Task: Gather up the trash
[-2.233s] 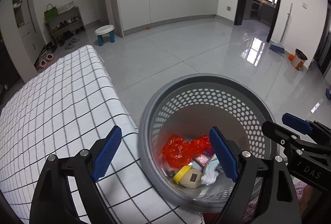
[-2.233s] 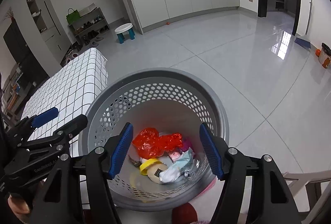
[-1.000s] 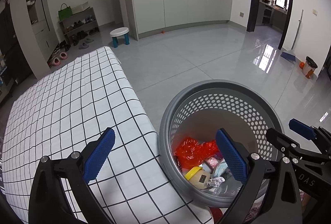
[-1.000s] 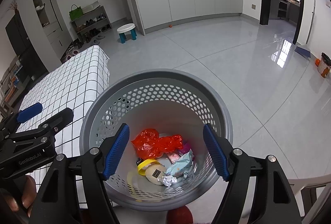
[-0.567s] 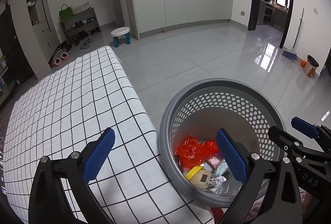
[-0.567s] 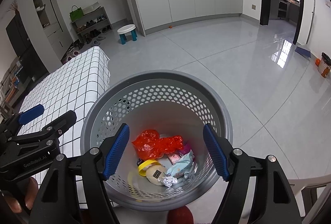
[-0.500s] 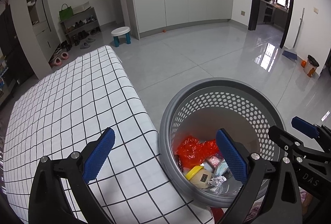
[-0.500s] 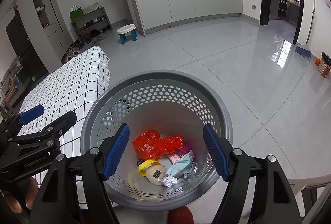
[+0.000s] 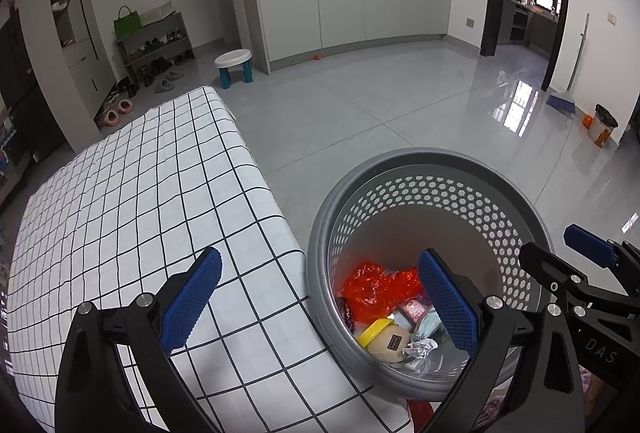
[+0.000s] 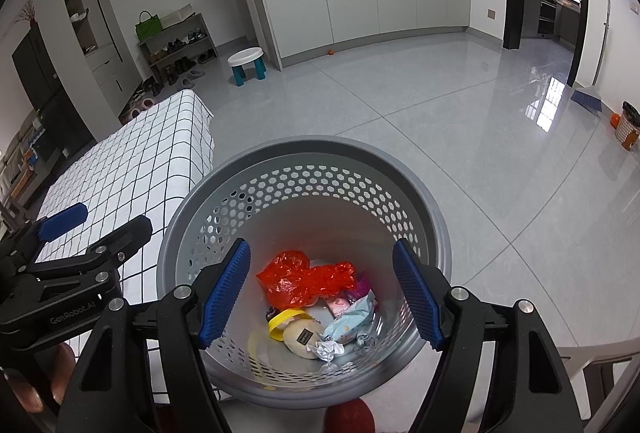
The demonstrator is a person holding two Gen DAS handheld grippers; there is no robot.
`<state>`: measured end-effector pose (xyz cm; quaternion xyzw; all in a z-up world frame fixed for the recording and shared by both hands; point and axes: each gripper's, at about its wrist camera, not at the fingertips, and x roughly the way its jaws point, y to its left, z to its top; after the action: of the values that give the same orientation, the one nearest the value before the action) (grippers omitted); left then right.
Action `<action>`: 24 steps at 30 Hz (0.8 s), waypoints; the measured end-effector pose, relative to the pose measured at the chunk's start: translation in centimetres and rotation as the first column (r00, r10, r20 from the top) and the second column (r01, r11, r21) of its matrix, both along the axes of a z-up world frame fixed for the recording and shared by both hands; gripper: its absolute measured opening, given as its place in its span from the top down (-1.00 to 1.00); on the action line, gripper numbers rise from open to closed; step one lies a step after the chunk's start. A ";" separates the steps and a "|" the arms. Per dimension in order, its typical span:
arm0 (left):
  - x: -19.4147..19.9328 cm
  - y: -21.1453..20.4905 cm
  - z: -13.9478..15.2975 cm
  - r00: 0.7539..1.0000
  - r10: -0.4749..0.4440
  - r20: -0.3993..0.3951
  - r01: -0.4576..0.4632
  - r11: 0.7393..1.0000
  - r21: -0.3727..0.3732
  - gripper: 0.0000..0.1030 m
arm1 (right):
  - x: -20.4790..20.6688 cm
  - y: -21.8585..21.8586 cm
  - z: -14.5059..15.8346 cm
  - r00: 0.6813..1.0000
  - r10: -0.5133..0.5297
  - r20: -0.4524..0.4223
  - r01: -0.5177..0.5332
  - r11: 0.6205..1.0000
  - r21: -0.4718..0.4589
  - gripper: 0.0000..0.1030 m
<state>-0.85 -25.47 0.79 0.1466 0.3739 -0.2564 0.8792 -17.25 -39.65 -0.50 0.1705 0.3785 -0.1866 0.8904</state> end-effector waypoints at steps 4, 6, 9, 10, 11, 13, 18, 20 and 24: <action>0.2 -0.1 -0.1 1.000 0.008 -0.005 -0.008 1.000 0.005 -0.88 | 0.0 0.0 0.1 1.000 0.000 0.001 0.000 1.000 0.000 -0.37; 0.3 0.0 -0.2 1.000 0.013 -0.013 -0.013 1.000 0.007 -0.88 | 0.0 0.0 0.0 1.000 -0.001 0.001 0.001 1.000 0.002 -0.37; 0.4 0.0 -0.3 1.000 0.023 -0.020 -0.022 1.000 0.014 -0.88 | 0.0 -0.1 0.0 1.000 -0.001 0.001 0.001 1.000 0.002 -0.37; 0.4 0.0 -0.4 0.999 0.025 -0.022 -0.025 1.000 0.016 -0.88 | 0.0 -0.1 0.0 1.000 0.000 0.001 0.000 1.000 0.001 -0.37; 0.5 0.0 -0.4 0.999 0.028 -0.022 -0.028 0.999 0.017 -0.88 | 0.0 -0.1 0.0 1.000 0.000 0.001 0.000 1.000 0.001 -0.37; 0.6 0.1 -0.4 0.999 0.034 -0.023 -0.034 0.999 0.018 -0.88 | 0.0 -0.1 0.0 1.000 0.000 0.001 0.000 1.000 0.002 -0.37; 0.6 0.1 -0.1 0.999 0.035 -0.019 -0.034 0.999 0.017 -0.88 | 0.0 -0.1 0.0 1.000 -0.001 0.000 0.001 1.000 0.002 -0.37; 0.5 0.1 -0.1 0.999 0.031 -0.011 -0.031 0.999 0.022 -0.88 | 0.0 0.0 0.0 1.000 -0.001 0.000 0.001 1.000 0.002 -0.37; 0.3 0.0 0.1 0.999 0.033 -0.008 -0.032 0.999 0.018 -0.88 | -0.1 -0.1 -0.1 1.000 0.000 -0.001 0.000 1.000 0.003 -0.37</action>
<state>-0.52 -25.50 0.90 0.1473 0.3823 -0.2394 0.8803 -17.34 -39.77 -0.58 0.1718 0.3790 -0.1860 0.8901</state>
